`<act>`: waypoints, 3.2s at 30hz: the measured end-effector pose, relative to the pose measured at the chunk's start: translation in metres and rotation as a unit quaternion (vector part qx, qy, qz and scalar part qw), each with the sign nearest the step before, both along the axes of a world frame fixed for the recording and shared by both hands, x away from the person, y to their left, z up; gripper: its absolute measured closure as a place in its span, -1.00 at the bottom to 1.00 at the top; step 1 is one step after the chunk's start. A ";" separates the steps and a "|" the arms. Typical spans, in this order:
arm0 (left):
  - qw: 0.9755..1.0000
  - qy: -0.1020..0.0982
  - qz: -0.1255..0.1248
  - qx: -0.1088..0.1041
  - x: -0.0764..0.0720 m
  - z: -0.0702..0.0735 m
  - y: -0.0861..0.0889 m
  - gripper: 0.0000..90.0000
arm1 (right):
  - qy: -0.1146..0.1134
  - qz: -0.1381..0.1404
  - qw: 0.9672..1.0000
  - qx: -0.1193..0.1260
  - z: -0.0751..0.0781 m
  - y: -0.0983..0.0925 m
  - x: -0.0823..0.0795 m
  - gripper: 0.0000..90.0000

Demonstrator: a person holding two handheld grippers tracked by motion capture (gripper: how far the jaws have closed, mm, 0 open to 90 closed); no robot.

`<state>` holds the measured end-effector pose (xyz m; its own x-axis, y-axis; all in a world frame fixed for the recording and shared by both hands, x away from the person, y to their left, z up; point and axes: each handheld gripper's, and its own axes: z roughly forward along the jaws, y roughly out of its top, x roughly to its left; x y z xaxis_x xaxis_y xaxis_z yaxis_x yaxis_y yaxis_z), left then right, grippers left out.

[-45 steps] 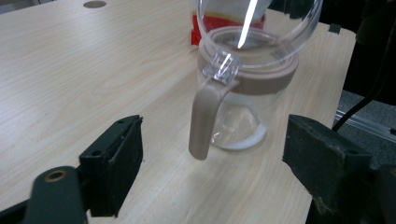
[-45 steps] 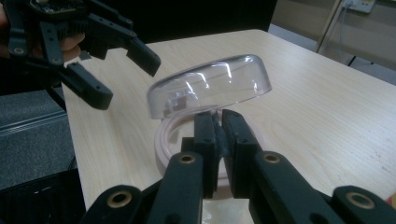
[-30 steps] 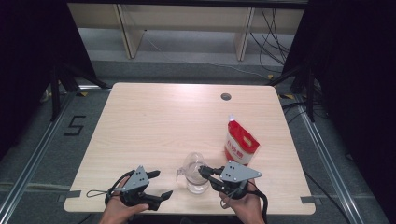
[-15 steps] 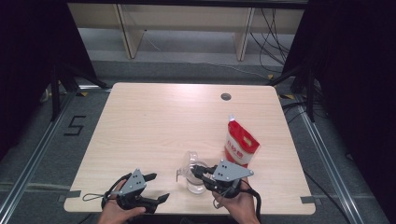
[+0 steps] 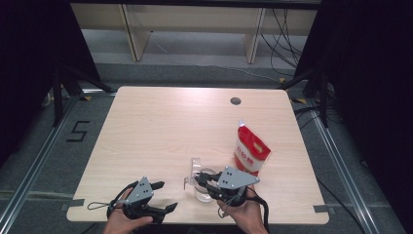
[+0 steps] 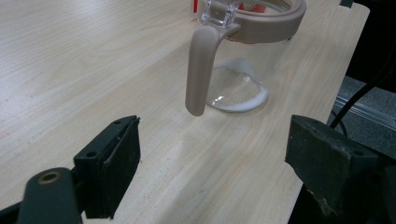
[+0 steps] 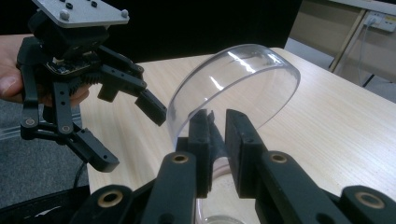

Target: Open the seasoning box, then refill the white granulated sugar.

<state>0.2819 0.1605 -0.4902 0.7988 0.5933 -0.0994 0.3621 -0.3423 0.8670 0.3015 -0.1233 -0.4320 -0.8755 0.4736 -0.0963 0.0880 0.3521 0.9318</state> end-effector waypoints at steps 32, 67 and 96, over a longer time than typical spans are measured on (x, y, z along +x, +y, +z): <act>1.000 -0.009 -0.007 0.006 0.002 0.002 -0.002 -0.61 | 0.026 -0.025 0.999 0.023 -0.010 -0.020 0.009 -0.05; 1.000 -0.001 0.006 -0.003 -0.001 0.001 0.000 -0.61 | 0.032 -0.071 0.996 0.034 -0.025 -0.073 -0.002 -0.18; 1.000 -0.001 0.005 0.001 -0.001 0.002 0.000 -0.61 | 0.039 -0.119 0.992 0.017 -0.034 -0.118 -0.022 -0.23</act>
<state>0.2806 0.1606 -0.4883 0.7928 0.6018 -0.0965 0.3644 -0.3411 0.8665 0.2793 -0.2408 -0.4655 -0.7425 0.6696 -0.0141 0.2365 0.2817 0.9299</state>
